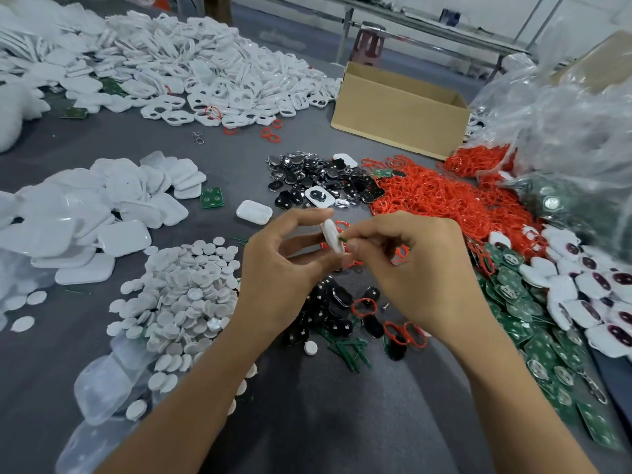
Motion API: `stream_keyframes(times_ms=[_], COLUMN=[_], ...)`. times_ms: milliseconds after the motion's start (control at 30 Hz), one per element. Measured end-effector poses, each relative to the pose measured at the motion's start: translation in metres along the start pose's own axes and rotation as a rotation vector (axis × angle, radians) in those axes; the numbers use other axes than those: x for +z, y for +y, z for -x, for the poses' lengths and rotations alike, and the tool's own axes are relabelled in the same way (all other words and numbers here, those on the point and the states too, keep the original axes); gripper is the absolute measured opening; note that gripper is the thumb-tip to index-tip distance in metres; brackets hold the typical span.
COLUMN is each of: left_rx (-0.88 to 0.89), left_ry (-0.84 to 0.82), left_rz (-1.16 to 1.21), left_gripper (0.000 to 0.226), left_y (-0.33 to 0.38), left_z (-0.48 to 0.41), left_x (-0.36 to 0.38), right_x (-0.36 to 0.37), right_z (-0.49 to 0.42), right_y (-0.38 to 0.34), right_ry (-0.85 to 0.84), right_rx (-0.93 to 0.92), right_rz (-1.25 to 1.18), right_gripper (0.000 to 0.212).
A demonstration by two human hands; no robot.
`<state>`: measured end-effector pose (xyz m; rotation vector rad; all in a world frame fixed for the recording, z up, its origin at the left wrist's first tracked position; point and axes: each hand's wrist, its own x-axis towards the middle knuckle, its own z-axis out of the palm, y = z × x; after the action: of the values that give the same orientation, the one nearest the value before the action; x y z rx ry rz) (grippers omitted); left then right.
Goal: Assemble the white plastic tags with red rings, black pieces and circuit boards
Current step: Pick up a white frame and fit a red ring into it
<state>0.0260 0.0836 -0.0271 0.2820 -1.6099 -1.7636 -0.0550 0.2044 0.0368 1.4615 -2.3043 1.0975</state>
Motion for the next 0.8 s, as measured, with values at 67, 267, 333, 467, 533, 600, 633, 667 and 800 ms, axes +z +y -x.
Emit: stream_keyframes(times_ms=[67, 267, 333, 467, 533, 600, 633, 667, 800], left_rx=[-0.033, -0.014, 0.000, 0.000, 0.002, 0.020, 0.033, 0.049, 0.161], left_ry=[-0.033, -0.067, -0.056, -0.047, -0.053, -0.048, -0.043, -0.038, -0.003], left_rz=[0.061, 0.153, 0.168, 0.179, 0.171, 0.151, 0.138, 0.120, -0.066], left_gripper=[0.046, 0.046, 0.044, 0.043, 0.043, 0.043, 0.043, 0.043, 0.045], left_y=[0.000, -0.001, -0.002, -0.002, -0.004, -0.004, -0.004, -0.005, -0.005], left_z=[-0.001, -0.002, -0.002, -0.003, -0.003, -0.002, -0.002, -0.002, -0.001], left_x=[-0.001, -0.004, -0.004, -0.004, -0.004, -0.004, -0.004, -0.004, -0.004], right_x=[-0.001, 0.004, 0.005, 0.007, 0.007, 0.007, 0.008, 0.009, 0.009], right_z=[0.000, 0.003, 0.004, 0.004, 0.005, 0.006, 0.006, 0.006, 0.005], right_y=[-0.002, -0.008, -0.009, -0.009, -0.008, -0.007, -0.007, -0.007, -0.003], right_ry=[0.004, 0.042, 0.039, 0.027, 0.023, 0.024, 0.025, 0.027, 0.033], right_rx=[-0.008, -0.082, -0.074, -0.051, -0.053, -0.058, -0.061, -0.065, -0.032], right_rz=[-0.007, 0.137, 0.168, 0.152, 0.160, 0.187, 0.199, 0.206, 0.150], right_gripper=[0.013, 0.009, 0.009, 0.009, 0.009, 0.008, 0.007, 0.006, 0.009])
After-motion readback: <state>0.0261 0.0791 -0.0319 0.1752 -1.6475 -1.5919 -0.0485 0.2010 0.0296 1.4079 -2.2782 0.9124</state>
